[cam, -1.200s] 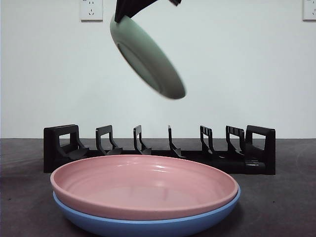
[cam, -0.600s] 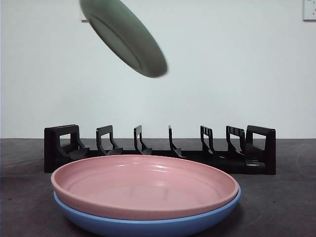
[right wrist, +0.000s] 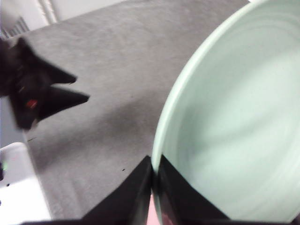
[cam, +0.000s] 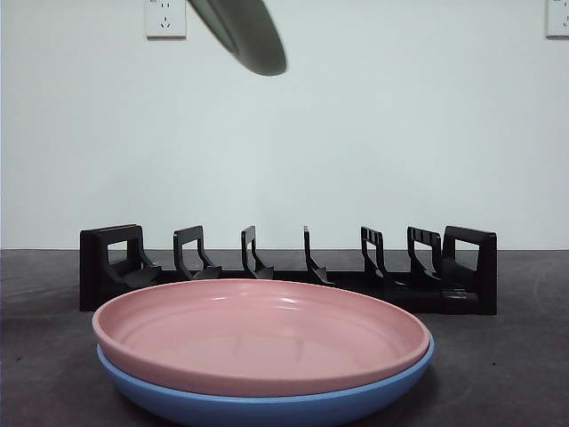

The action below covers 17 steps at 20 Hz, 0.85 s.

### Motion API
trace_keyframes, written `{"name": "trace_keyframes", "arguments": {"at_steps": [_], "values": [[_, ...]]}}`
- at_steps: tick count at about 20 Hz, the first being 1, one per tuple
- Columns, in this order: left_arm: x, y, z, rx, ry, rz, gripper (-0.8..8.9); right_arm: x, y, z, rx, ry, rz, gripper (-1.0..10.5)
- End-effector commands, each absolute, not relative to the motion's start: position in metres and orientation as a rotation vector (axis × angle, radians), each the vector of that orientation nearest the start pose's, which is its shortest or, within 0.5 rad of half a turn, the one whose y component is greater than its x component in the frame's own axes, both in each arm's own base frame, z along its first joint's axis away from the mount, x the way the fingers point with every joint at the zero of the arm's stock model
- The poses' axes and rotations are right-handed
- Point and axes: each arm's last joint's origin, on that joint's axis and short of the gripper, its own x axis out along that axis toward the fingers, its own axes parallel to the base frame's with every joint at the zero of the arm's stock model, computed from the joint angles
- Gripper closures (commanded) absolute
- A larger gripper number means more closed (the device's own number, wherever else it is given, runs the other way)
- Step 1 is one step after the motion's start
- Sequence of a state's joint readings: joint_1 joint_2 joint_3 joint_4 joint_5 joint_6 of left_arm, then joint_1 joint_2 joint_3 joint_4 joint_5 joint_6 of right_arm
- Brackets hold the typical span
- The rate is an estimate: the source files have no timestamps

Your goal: Place the plate

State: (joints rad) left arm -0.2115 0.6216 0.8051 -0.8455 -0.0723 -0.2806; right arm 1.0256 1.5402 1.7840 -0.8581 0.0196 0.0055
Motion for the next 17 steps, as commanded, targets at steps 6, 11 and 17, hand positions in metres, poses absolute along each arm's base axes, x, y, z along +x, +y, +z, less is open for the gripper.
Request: {"name": "trace_keyframes", "arguments": {"at_steps": [6,11,17], "values": [[0.110,-0.022,0.308,-0.174,0.647,-0.048,5.63,0.106,0.215,0.345,-0.505,0.612,0.857,9.4],[0.110,-0.022,0.308,-0.176,0.649,-0.047,5.63,0.074,0.178,0.305,-0.704,0.722,0.853,9.4],[0.110,-0.022,0.308,-0.178,0.648,-0.047,5.63,0.048,0.164,0.294,-1.134,0.751,0.947,9.4]]}}
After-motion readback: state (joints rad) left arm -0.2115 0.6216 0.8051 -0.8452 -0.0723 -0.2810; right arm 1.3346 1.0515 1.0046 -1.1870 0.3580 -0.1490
